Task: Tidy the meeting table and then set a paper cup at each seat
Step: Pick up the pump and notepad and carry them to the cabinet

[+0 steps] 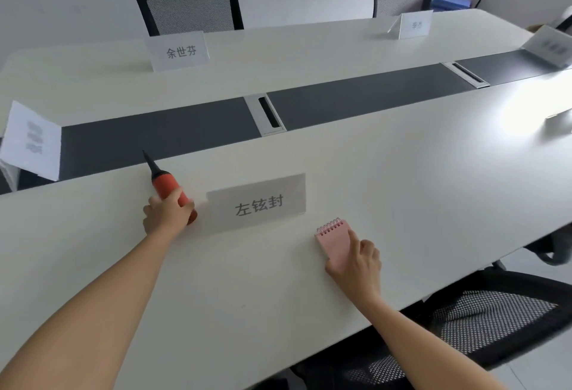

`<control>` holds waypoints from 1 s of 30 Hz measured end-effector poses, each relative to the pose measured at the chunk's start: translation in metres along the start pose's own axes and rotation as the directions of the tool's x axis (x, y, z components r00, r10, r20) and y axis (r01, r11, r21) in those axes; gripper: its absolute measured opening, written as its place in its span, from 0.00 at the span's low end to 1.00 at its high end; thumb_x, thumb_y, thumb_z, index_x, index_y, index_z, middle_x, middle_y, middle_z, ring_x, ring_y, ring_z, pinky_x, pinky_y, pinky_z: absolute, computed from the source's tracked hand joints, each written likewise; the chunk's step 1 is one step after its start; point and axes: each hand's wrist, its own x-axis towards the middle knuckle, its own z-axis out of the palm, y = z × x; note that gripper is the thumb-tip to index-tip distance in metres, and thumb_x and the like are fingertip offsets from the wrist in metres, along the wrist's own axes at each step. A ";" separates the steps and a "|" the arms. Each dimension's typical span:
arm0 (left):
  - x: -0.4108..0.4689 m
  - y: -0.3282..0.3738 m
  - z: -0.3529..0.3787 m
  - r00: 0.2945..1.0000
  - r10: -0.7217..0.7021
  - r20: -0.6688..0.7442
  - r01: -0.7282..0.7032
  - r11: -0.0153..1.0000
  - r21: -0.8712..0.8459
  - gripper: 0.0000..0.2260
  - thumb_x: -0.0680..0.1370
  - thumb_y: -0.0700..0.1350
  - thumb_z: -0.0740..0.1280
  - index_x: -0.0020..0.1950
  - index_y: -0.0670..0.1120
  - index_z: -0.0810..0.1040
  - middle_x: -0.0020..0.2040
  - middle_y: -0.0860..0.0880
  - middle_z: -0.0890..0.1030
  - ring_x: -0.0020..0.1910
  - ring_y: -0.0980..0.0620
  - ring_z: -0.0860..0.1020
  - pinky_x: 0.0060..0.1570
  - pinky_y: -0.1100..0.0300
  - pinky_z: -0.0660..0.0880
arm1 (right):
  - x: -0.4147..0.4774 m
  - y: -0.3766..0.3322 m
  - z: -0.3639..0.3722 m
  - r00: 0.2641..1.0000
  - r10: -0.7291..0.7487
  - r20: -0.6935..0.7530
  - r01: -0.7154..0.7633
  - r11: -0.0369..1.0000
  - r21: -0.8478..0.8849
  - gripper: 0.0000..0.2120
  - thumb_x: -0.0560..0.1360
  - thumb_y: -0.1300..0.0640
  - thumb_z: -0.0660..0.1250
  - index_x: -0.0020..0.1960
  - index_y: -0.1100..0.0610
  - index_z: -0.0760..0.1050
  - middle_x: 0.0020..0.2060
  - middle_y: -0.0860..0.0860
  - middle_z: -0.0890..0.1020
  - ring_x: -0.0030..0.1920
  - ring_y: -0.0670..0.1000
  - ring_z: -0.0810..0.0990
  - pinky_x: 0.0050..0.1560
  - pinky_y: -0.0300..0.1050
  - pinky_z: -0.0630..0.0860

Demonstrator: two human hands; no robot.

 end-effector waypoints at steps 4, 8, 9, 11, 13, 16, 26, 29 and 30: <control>0.003 -0.004 0.004 1.000 0.006 0.015 -0.006 1.000 0.019 0.16 0.78 0.50 0.59 0.65 0.48 0.70 0.62 0.36 0.67 0.60 0.35 0.67 0.55 0.47 0.69 | 0.003 0.000 0.001 1.000 -0.013 -0.005 0.013 1.000 0.009 0.38 0.66 0.49 0.68 0.71 0.57 0.57 0.58 0.60 0.69 0.58 0.62 0.66 0.58 0.54 0.66; -0.003 -0.009 0.008 0.998 -0.045 -0.053 0.044 0.999 -0.030 0.14 0.76 0.42 0.62 0.61 0.47 0.74 0.61 0.37 0.66 0.55 0.34 0.70 0.54 0.45 0.71 | 0.006 0.002 0.003 0.999 -0.035 0.006 0.035 0.999 0.007 0.38 0.67 0.48 0.67 0.72 0.57 0.56 0.58 0.60 0.68 0.58 0.62 0.65 0.59 0.53 0.65; -0.006 -0.011 0.010 0.996 -0.059 -0.062 0.057 0.998 -0.034 0.15 0.76 0.42 0.62 0.63 0.48 0.73 0.61 0.37 0.66 0.54 0.33 0.70 0.54 0.45 0.71 | 0.007 0.003 0.003 0.999 -0.039 0.005 0.039 0.999 0.002 0.38 0.67 0.49 0.68 0.72 0.57 0.56 0.59 0.60 0.68 0.59 0.61 0.65 0.59 0.53 0.65; -0.014 -0.014 0.012 0.995 -0.090 -0.042 0.088 0.996 -0.029 0.21 0.76 0.43 0.62 0.69 0.51 0.66 0.61 0.36 0.65 0.55 0.33 0.70 0.53 0.45 0.71 | 0.007 0.003 0.002 0.999 -0.051 0.002 0.051 0.999 0.000 0.38 0.68 0.49 0.68 0.72 0.57 0.56 0.59 0.60 0.68 0.59 0.61 0.64 0.60 0.53 0.64; -0.019 -0.019 0.014 0.990 -0.136 0.033 0.137 0.990 -0.042 0.29 0.76 0.44 0.63 0.73 0.55 0.55 0.62 0.36 0.66 0.56 0.33 0.70 0.51 0.47 0.70 | 0.008 0.003 0.001 0.998 -0.063 0.006 0.063 0.998 0.003 0.38 0.68 0.49 0.68 0.72 0.57 0.56 0.60 0.60 0.68 0.60 0.62 0.64 0.61 0.53 0.64; -0.025 -0.030 0.021 0.968 -0.212 0.133 0.218 0.976 -0.030 0.37 0.71 0.43 0.67 0.74 0.52 0.50 0.61 0.37 0.70 0.58 0.34 0.71 0.54 0.46 0.71 | 0.010 0.005 -0.001 0.995 -0.098 0.019 0.099 0.994 -0.053 0.39 0.68 0.47 0.67 0.72 0.57 0.54 0.59 0.60 0.70 0.59 0.61 0.66 0.61 0.51 0.63; -0.137 -0.067 0.043 0.946 -0.322 0.041 0.291 0.784 -0.549 0.38 0.69 0.30 0.64 0.74 0.49 0.53 0.67 0.40 0.69 0.60 0.34 0.71 0.58 0.40 0.72 | -0.013 0.002 -0.009 0.943 -0.325 0.077 0.325 0.946 0.011 0.40 0.65 0.52 0.70 0.72 0.55 0.55 0.60 0.60 0.67 0.57 0.61 0.69 0.58 0.51 0.65; -0.202 -0.073 0.045 0.906 -0.417 -0.078 0.253 0.678 -0.691 0.38 0.68 0.29 0.65 0.73 0.50 0.55 0.65 0.41 0.71 0.59 0.36 0.72 0.60 0.43 0.71 | -0.030 -0.006 -0.008 0.877 -0.462 0.132 0.460 0.887 0.045 0.41 0.65 0.52 0.71 0.71 0.52 0.54 0.61 0.59 0.66 0.59 0.61 0.68 0.59 0.50 0.65; -0.225 -0.072 0.045 0.882 -0.458 -0.109 0.233 0.627 -0.744 0.37 0.69 0.28 0.65 0.73 0.49 0.56 0.64 0.43 0.71 0.58 0.38 0.73 0.57 0.47 0.72 | -0.036 -0.010 -0.009 0.850 -0.509 0.137 0.504 0.861 0.070 0.41 0.64 0.52 0.71 0.70 0.50 0.51 0.61 0.60 0.66 0.59 0.61 0.68 0.59 0.51 0.65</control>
